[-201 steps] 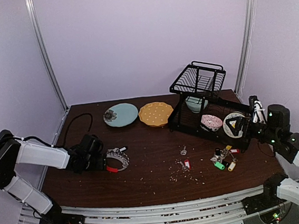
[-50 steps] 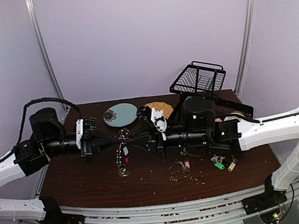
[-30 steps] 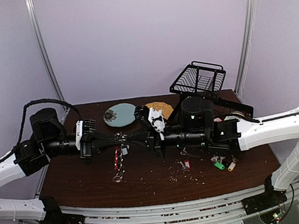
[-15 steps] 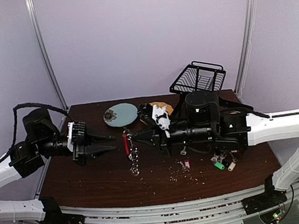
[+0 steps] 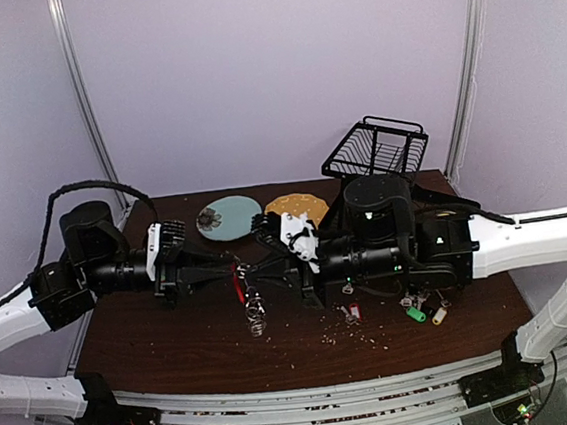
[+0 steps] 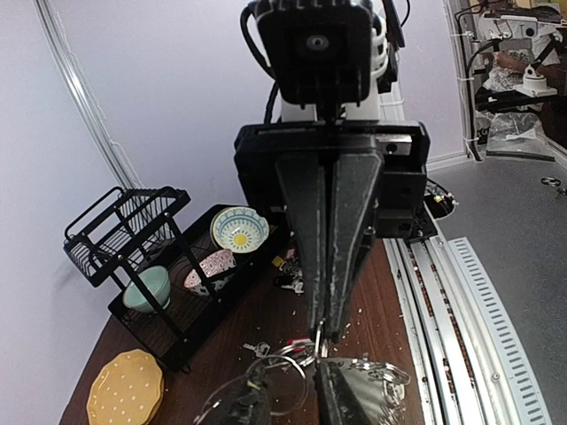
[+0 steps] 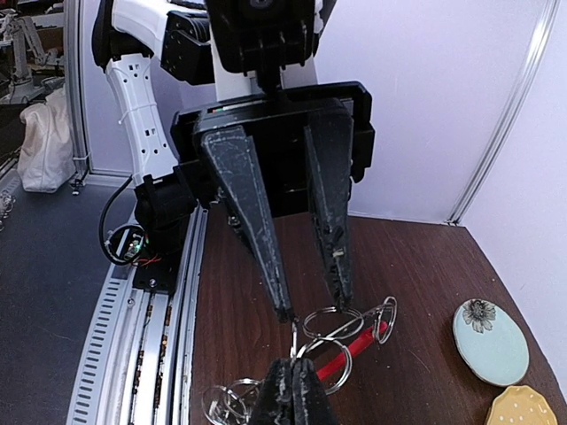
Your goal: Put the keys on the keyring
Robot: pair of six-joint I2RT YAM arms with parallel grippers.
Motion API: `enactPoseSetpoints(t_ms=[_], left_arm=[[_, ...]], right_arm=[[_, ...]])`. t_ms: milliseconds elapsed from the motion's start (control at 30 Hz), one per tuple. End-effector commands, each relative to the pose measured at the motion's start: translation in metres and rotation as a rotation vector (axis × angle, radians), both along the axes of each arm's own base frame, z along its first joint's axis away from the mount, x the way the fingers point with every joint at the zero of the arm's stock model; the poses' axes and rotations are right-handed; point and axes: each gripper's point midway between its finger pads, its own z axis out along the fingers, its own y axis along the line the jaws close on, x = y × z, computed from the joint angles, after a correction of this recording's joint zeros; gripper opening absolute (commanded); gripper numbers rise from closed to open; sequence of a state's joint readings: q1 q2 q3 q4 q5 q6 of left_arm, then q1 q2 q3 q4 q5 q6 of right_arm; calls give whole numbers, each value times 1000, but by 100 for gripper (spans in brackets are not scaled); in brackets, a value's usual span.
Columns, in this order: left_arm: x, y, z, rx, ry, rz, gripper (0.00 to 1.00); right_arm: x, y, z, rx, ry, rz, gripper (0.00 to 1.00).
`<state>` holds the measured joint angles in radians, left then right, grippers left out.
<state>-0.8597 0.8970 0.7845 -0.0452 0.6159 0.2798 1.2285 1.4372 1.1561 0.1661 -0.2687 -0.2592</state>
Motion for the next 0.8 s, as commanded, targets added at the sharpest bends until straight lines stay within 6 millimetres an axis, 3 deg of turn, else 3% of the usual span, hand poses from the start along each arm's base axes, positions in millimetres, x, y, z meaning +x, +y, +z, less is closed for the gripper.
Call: enactPoseSetpoints(t_ms=[0, 200, 367, 700, 767], left_arm=[[-1, -2, 11, -38, -21, -9, 21], [-12, -3, 8, -36, -15, -75, 26], [-3, -7, 7, -36, 5, -38, 12], [-4, -12, 3, -43, 19, -37, 11], [-2, -12, 3, -40, 14, -26, 7]], right_arm=[[3, 2, 22, 45, -33, -26, 0], [6, 0, 26, 67, -33, -48, 0], [3, -1, 30, 105, -28, -34, 0], [1, 3, 28, 112, -20, -17, 0], [1, 3, 28, 113, -23, -18, 0]])
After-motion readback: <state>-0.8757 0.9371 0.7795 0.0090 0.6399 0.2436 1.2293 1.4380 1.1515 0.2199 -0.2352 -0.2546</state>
